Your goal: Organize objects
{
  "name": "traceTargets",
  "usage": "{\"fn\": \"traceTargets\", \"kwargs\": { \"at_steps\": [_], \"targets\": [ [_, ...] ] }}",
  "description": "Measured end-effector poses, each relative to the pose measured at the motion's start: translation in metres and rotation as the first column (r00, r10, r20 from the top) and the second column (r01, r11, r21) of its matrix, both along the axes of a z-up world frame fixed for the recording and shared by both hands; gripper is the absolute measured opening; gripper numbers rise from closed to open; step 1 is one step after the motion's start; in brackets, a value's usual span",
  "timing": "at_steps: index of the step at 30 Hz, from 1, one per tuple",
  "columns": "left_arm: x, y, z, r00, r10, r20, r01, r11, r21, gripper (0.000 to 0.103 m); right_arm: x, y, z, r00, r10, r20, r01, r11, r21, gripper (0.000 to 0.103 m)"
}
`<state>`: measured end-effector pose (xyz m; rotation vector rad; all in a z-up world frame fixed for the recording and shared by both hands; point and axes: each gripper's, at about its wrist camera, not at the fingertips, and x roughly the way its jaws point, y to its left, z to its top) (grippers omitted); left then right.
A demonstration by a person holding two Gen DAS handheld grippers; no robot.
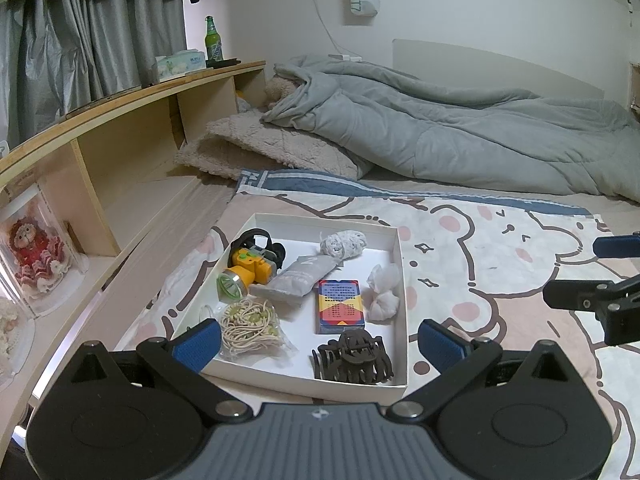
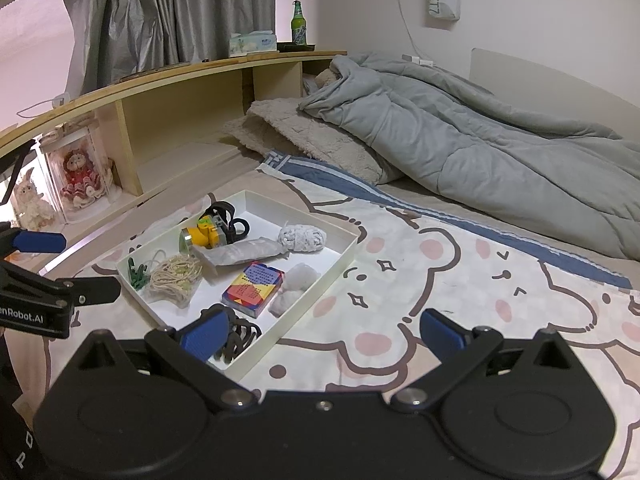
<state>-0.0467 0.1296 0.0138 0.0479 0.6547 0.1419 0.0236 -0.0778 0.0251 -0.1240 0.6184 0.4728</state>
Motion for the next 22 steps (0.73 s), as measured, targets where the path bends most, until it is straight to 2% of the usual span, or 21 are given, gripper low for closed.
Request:
{"fn": "traceTargets", "kwargs": {
  "at_steps": [22],
  "targets": [
    [-0.0012,0.0000,-0.0001,1.000,0.004,0.002,-0.004,1.000,0.001,0.103,-0.0004,-0.0007,-0.0015,1.000,0.013,0.001,-0.013,1.000,-0.010,0.103]
  ]
}}
